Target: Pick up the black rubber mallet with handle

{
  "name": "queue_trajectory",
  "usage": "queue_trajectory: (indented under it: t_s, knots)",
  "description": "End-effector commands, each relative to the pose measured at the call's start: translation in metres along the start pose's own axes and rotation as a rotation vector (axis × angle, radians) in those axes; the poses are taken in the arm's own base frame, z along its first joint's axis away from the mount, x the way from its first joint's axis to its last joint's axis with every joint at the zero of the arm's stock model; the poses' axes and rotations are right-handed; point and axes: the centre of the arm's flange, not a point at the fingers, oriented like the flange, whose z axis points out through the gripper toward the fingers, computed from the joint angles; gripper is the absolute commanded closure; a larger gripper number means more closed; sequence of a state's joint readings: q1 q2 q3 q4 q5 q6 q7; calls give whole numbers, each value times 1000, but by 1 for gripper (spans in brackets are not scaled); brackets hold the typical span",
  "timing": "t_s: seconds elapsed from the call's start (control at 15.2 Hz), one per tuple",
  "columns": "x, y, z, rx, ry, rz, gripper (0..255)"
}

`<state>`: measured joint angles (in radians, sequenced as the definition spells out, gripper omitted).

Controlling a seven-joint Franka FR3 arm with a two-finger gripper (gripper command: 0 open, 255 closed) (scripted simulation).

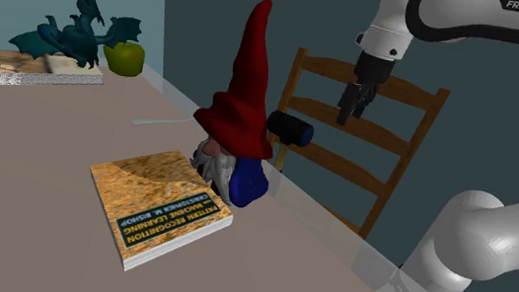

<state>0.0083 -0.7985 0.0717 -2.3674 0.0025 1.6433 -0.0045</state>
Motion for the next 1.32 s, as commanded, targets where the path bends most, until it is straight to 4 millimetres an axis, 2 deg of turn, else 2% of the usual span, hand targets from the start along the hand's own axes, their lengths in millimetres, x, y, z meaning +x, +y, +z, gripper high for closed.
queue_trajectory:
  t_s: [0.0, 0.73, 1.25]
  knots:
    - [0, 0, 0, 0, 0, 0, 0]
    - [55, -152, 0, -155, 44, 17, 0]
    - [52, -154, 40, -155, 44, 18, 0]
